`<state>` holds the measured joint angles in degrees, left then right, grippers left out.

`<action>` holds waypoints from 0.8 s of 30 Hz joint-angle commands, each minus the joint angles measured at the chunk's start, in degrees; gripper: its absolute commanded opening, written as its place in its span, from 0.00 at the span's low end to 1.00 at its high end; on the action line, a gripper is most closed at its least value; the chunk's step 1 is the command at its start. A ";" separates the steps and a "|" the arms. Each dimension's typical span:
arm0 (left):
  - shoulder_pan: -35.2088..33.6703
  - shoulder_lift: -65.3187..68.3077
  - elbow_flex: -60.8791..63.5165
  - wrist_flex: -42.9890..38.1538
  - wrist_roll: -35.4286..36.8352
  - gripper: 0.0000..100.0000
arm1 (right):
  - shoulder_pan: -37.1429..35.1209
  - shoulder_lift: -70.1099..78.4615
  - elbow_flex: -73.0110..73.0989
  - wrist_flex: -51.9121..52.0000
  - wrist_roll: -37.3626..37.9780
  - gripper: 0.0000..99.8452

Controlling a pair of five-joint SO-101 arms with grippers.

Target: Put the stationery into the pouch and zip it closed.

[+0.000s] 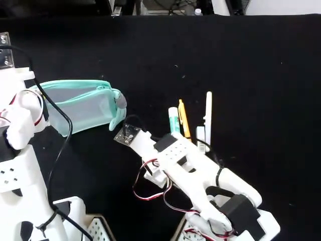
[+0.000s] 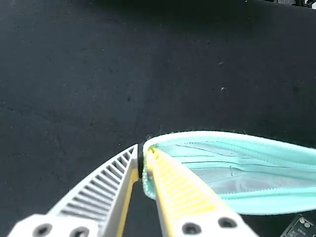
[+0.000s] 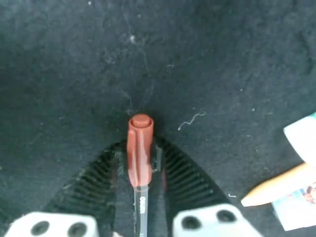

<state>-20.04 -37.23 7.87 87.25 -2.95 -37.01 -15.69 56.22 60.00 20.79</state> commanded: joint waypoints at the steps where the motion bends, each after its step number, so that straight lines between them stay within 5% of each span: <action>1: 0.31 0.62 3.74 0.70 0.00 0.03 | -0.18 -4.18 -3.12 1.76 0.88 0.01; 10: 0.31 0.62 3.74 0.88 -0.09 0.03 | 10.02 -40.75 -18.33 12.57 0.44 0.01; 15: 2.77 0.62 3.91 0.88 0.09 0.03 | 8.09 -54.46 -23.52 4.04 -4.48 0.01; 24: 12.53 0.62 4.44 0.97 0.09 0.03 | 4.31 -57.63 -24.66 -14.07 -8.26 0.01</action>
<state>-11.25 -37.23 7.87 87.25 -2.95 -30.15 -72.84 34.24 51.65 14.29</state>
